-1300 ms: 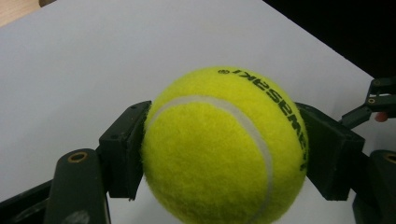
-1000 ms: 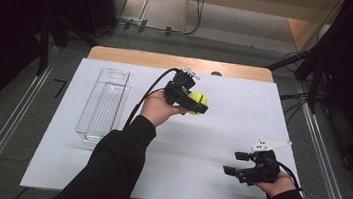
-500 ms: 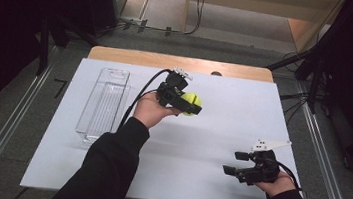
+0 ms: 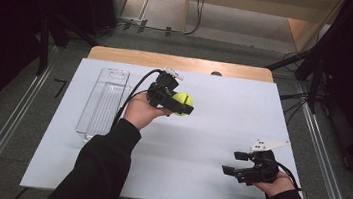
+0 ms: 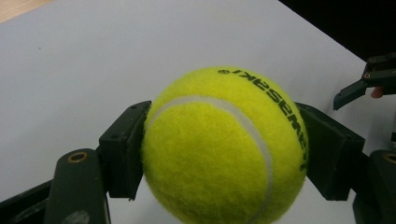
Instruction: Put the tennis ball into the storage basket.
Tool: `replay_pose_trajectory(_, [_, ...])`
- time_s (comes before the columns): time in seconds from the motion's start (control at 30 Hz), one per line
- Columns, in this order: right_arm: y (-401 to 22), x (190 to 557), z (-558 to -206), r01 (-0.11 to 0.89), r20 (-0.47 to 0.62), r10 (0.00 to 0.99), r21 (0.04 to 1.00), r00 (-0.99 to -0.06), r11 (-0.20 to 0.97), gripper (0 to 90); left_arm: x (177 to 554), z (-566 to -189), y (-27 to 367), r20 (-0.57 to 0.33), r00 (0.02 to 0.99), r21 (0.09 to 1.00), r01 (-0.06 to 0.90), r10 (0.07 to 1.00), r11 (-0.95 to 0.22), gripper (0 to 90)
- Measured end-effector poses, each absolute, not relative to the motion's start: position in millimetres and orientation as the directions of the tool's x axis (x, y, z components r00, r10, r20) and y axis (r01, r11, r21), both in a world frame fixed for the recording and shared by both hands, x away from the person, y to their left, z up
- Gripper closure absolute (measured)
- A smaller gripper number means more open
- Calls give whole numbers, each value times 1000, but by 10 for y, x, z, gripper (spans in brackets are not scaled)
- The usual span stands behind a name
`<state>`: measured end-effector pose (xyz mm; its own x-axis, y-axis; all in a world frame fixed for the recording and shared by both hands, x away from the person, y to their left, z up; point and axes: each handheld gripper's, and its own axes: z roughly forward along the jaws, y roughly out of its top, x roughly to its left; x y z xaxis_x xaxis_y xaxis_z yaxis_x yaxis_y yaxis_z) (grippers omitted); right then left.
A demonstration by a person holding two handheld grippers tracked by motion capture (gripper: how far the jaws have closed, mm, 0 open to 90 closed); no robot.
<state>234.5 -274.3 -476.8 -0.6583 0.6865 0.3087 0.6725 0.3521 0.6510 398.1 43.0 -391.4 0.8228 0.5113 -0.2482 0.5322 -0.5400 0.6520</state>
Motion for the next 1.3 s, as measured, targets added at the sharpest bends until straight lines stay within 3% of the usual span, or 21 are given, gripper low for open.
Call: replay_pose_trajectory(1.3, [-2756, 2334, -4757, 672, 310, 687, 655, -657, 346, 197, 4044, -3932, 793, -238, 780, 640, 574, 578, -511, 269])
